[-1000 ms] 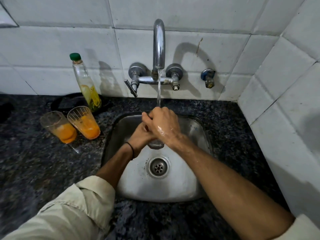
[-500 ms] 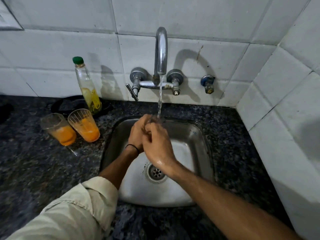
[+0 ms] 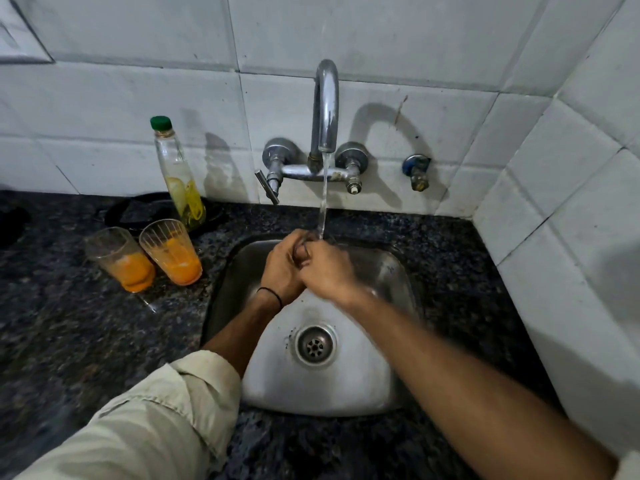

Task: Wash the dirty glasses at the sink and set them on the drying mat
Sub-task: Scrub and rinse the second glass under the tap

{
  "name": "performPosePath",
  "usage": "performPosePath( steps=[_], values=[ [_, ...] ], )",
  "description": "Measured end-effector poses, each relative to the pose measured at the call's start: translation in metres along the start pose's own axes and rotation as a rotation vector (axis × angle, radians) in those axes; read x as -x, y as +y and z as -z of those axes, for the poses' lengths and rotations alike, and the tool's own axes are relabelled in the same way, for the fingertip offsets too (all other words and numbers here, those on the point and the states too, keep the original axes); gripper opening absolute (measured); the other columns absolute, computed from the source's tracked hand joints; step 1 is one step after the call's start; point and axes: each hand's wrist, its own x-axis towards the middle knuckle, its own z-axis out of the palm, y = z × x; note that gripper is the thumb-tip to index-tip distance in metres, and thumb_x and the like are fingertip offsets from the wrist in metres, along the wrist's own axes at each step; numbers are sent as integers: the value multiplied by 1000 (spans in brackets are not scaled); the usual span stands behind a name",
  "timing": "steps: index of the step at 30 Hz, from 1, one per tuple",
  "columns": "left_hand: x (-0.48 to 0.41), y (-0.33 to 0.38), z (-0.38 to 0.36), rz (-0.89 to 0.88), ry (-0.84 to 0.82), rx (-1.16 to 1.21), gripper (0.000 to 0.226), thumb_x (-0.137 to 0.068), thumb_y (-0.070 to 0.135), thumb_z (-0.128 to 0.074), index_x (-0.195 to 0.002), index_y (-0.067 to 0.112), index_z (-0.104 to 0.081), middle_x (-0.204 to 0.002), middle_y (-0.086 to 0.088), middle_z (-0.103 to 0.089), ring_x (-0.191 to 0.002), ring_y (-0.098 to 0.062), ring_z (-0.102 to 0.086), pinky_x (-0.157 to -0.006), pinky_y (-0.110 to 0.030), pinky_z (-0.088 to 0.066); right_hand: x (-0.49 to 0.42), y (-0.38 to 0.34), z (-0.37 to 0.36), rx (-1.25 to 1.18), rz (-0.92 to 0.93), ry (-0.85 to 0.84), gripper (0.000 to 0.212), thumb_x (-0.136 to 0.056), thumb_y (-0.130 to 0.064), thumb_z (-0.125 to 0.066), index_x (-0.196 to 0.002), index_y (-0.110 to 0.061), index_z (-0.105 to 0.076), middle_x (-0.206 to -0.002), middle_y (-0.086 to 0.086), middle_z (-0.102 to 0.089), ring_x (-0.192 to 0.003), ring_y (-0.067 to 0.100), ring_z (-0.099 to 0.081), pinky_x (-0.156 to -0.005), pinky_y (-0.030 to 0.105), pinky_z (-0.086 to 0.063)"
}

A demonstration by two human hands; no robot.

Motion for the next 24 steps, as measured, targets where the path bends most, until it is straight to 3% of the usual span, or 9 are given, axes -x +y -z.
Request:
performPosePath(
  steps=[2, 4, 7, 10, 14, 17, 20, 22, 24],
  values=[
    [-1, -3, 5, 8, 5, -42, 14, -82, 6, -62, -86, 19, -61, -75, 8, -62, -72, -6, -56, -72, -29, -49, 17, 0, -29, -229, 17, 233, 25, -82, 1, -54, -99, -16, -63, -98, 4, -66, -91, 22, -61, -77, 44, -55],
    [0, -5, 13, 10, -23, -132, 22, -75, 7, -70, -94, 15, -63, -85, 4, -68, -81, -9, -64, -75, -25, -52, 31, 15, -38, -257, 188, 227, 39, -75, 9, -49, -104, -14, -61, -100, 6, -64, -91, 21, -58, -77, 44, -54],
    [8, -10, 21, 74, -96, -108, 50, -60, 3, -83, -104, 18, -65, -98, 3, -72, -91, -9, -67, -78, -21, -54, 23, 44, -7, 108, 476, 25, 50, -80, 9, -51, -124, -12, -62, -114, 11, -63, -102, 25, -59, -94, 36, -51],
    [8, -10, 16, 77, -218, -212, 58, -53, 4, -84, -102, 27, -63, -93, 11, -69, -86, -8, -66, -73, -17, -53, 0, 46, 20, 612, 643, -241, 49, -84, -1, -54, -127, -24, -58, -131, 0, -60, -124, 21, -53, -116, 40, -28],
    [3, -5, 8, 27, -149, -158, 48, -61, 10, -83, -101, 27, -63, -92, 14, -69, -86, 8, -63, -78, -15, -52, -11, 21, 19, 635, 433, -282, 38, -86, -13, -59, -125, -15, -59, -132, 10, -58, -123, 28, -52, -110, 38, -34],
    [1, -1, 10, -21, -80, -222, 28, -74, 6, -73, -97, 17, -62, -86, 6, -68, -80, 0, -62, -70, -14, -48, -7, 12, -1, 168, 136, -85, 26, -86, -9, -58, -110, -14, -67, -111, 10, -66, -103, 29, -63, -84, 36, -51],
    [3, -3, 8, 54, -12, -216, 11, -88, 5, -61, -88, 16, -59, -77, 8, -62, -68, 3, -54, -66, -12, -44, 18, -2, -33, -293, -50, 178, 18, -85, -5, -56, -95, -19, -57, -94, -1, -59, -85, 20, -60, -66, 33, -50],
    [5, -5, 10, 113, 3, -142, 4, -91, 9, -60, -92, 12, -62, -83, 7, -65, -73, 3, -57, -70, -11, -47, 29, 4, -40, -328, 60, 218, 21, -82, -6, -58, -97, -21, -53, -96, -5, -53, -92, 16, -56, -82, 39, -54],
    [7, -8, 16, 119, -30, -107, 18, -82, 10, -70, -98, 16, -64, -91, 6, -70, -84, 2, -62, -77, -15, -51, 26, 22, -23, -2, 268, 109, 25, -83, -20, -59, -108, -23, -56, -107, -5, -61, -108, 16, -54, -111, 50, -34]
  ],
)
